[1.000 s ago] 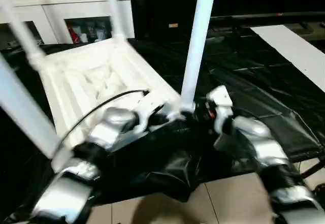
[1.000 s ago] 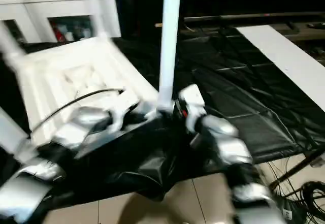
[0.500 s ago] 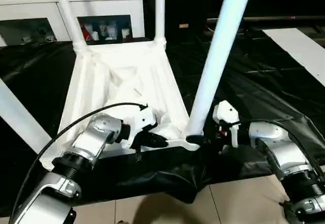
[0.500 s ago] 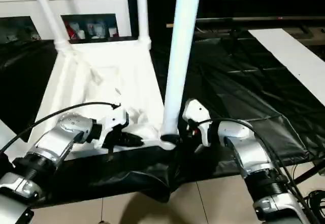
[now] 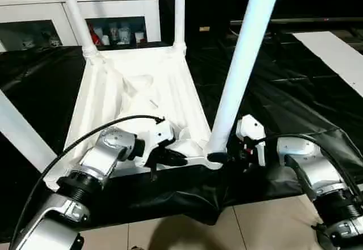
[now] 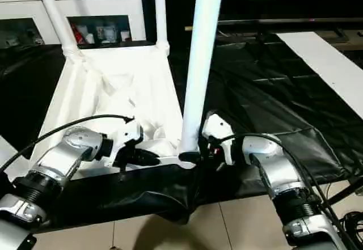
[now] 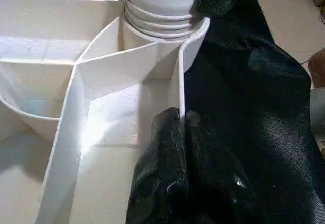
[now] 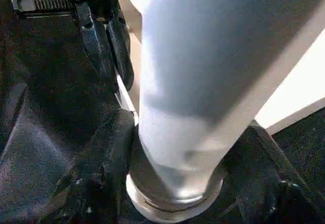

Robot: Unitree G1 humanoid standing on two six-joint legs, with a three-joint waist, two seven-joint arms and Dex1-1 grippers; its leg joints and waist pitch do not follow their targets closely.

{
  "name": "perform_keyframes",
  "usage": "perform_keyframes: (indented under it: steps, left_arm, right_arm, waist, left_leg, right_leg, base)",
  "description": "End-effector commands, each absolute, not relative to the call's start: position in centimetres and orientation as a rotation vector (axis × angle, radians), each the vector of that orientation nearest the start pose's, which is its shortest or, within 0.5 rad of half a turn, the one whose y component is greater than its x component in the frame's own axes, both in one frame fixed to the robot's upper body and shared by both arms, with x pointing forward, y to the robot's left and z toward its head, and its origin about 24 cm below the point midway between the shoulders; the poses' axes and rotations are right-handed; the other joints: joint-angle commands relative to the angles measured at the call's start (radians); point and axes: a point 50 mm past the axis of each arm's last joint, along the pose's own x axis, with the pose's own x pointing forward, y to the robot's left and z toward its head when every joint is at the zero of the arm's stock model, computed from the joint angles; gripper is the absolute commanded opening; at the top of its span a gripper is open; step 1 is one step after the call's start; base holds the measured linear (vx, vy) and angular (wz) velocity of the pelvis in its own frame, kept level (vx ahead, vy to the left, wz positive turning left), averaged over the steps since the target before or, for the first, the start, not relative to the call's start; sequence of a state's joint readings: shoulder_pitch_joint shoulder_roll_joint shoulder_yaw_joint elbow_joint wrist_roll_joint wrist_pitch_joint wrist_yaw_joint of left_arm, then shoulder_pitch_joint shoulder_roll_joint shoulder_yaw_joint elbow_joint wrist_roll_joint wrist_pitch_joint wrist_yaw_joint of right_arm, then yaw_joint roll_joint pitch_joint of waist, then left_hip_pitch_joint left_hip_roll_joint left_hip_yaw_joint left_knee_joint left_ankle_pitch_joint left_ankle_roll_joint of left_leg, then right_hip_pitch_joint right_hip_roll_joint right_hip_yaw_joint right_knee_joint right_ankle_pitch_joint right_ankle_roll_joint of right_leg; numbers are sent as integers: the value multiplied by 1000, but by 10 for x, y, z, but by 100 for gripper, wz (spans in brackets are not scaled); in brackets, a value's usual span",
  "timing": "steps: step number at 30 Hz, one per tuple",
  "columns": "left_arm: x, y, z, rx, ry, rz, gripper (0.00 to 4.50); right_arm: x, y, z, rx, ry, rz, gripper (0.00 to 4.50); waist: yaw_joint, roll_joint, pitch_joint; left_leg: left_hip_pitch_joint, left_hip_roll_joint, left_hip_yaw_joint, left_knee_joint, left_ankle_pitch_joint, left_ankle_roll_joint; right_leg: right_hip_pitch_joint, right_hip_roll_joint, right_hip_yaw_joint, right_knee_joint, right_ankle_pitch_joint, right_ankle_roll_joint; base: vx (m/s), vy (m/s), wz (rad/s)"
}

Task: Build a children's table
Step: Rotate leg to tighten

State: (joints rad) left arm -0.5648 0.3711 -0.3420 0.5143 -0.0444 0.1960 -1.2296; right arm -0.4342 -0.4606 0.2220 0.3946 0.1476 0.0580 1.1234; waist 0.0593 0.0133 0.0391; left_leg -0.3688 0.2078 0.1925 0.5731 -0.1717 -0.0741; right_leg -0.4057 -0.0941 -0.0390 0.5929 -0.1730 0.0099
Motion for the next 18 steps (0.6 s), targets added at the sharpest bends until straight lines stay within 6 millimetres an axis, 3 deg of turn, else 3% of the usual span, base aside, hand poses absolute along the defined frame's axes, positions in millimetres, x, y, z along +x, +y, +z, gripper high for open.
perform_keyframes:
  steps: [1,7,10,18]
  left_arm:
    - [302,114,52,330,477,-1469,0]
    - [311,110,47,324,485,-1358,0]
    - [315,107,43,312,494,-1294,0]
    - [334,91,36,281,508,-1038,0]
  right_arm:
    - [298,-165,54,-339,335,1205,226]
    - [301,-163,47,-270,328,1109,209]
    - [303,-159,40,-233,319,1024,207]
    - [313,-140,21,-136,360,775,202]
  waist:
    - [-2,-12,-57]
    - [-4,-10,-55]
    - [-9,-10,-52]
    - [-22,-11,-45]
  left_leg:
    - [8,15,-1,-60,-234,56]
    - [8,14,-1,-60,-247,51]
    - [10,12,-5,-64,-296,24]
    - [17,7,-7,-66,-367,6]
  right_leg:
    - [46,-28,23,-64,-210,-226]
    - [44,-28,23,-67,-225,-227]
    - [41,-30,23,-77,-329,-196]
    - [27,-28,20,-96,-468,-144]
  base:
    - [0,0,0]
    - [0,0,0]
    - [0,0,0]
    - [0,0,0]
